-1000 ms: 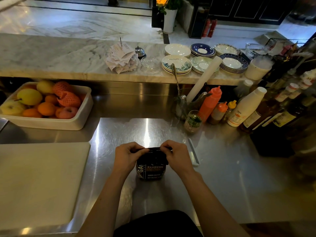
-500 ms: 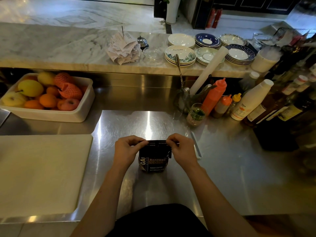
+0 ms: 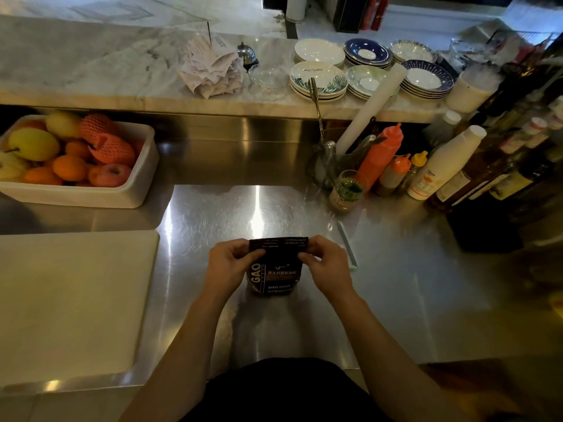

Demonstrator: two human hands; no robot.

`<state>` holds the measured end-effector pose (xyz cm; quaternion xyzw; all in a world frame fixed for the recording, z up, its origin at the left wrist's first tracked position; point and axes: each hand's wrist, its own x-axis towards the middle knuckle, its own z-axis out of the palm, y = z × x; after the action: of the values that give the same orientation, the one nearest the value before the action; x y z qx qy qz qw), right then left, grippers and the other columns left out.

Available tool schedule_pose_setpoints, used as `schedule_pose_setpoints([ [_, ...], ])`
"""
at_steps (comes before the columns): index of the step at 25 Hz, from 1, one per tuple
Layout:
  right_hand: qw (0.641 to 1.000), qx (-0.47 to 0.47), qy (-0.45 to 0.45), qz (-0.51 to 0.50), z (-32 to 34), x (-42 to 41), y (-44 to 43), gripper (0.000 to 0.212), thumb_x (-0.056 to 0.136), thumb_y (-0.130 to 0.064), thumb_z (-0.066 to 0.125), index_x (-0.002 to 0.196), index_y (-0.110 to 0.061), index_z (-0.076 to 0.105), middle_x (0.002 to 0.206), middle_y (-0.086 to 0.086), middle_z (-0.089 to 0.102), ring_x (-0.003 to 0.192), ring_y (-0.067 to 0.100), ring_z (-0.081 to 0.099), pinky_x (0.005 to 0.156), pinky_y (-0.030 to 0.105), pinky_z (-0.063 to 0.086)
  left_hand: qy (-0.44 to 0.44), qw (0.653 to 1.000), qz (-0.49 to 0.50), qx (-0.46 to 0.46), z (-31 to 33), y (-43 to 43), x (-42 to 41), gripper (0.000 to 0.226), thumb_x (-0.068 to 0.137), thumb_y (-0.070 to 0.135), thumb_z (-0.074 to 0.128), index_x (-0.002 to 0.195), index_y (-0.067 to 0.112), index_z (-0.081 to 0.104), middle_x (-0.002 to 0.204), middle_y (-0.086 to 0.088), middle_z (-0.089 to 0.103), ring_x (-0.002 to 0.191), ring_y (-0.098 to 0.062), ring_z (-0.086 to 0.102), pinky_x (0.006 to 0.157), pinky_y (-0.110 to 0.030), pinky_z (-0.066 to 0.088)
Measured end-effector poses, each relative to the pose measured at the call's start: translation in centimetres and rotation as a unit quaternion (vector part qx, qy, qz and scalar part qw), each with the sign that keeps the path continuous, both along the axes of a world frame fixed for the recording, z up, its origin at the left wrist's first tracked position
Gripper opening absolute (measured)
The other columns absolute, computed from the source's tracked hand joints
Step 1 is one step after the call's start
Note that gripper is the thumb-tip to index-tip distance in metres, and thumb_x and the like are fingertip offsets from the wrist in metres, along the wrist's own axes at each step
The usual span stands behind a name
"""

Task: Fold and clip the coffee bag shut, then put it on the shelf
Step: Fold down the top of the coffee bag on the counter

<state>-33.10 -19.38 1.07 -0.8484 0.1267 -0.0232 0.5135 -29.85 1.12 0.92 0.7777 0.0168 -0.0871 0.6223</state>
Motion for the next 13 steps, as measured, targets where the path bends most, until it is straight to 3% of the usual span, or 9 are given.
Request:
schedule_pose_setpoints([
  [2,0.999,-0.014,-0.009,-0.029,0.0,0.0,0.5,0.019,0.082,-0.001,0.068,0.088,-0.019,0.069,0.081,-0.005,0.069,0.076,-0.002,0.064,0.067,0.004,0.046,0.005,1.0,-0.021,-0.003,-0.4,0.2,0.1,0.017,0.078,0.011,0.077,0.095,0.015,0.077,0.089,0.0,0.078,0.087,-0.013,0.075,0.081,-0.027,0.057],
  [6,0.998,-0.017,-0.018,-0.055,-0.5,0.1,1.0,0.016,0.083,0.0,0.066,0.093,-0.012,0.07,0.084,-0.001,0.071,0.078,-0.001,0.065,0.068,0.002,0.046,-0.004,0.998,-0.06,0.023,-0.7,0.9,0.3,0.021,0.079,0.016,0.077,0.1,0.016,0.076,0.097,0.003,0.077,0.096,-0.009,0.072,0.089,-0.024,0.054],
  [10,0.997,-0.004,-0.019,-0.076,-0.8,0.2,1.6,0.016,0.084,0.0,0.066,0.093,-0.013,0.069,0.085,0.002,0.073,0.076,-0.005,0.066,0.067,0.006,0.049,-0.035,0.997,-0.059,0.037,-0.8,1.0,0.6,0.016,0.08,0.013,0.075,0.095,0.02,0.075,0.087,0.013,0.074,0.086,0.003,0.07,0.081,-0.014,0.054],
  [13,0.998,-0.012,-0.025,-0.061,-0.9,0.0,1.5,0.015,0.087,-0.009,0.067,0.101,-0.014,0.068,0.094,0.0,0.072,0.086,0.005,0.067,0.075,0.016,0.053,-0.043,0.998,-0.042,0.031,-1.1,0.7,0.6,0.016,0.081,0.012,0.074,0.096,0.016,0.075,0.082,0.016,0.071,0.08,0.011,0.067,0.073,-0.006,0.05],
])
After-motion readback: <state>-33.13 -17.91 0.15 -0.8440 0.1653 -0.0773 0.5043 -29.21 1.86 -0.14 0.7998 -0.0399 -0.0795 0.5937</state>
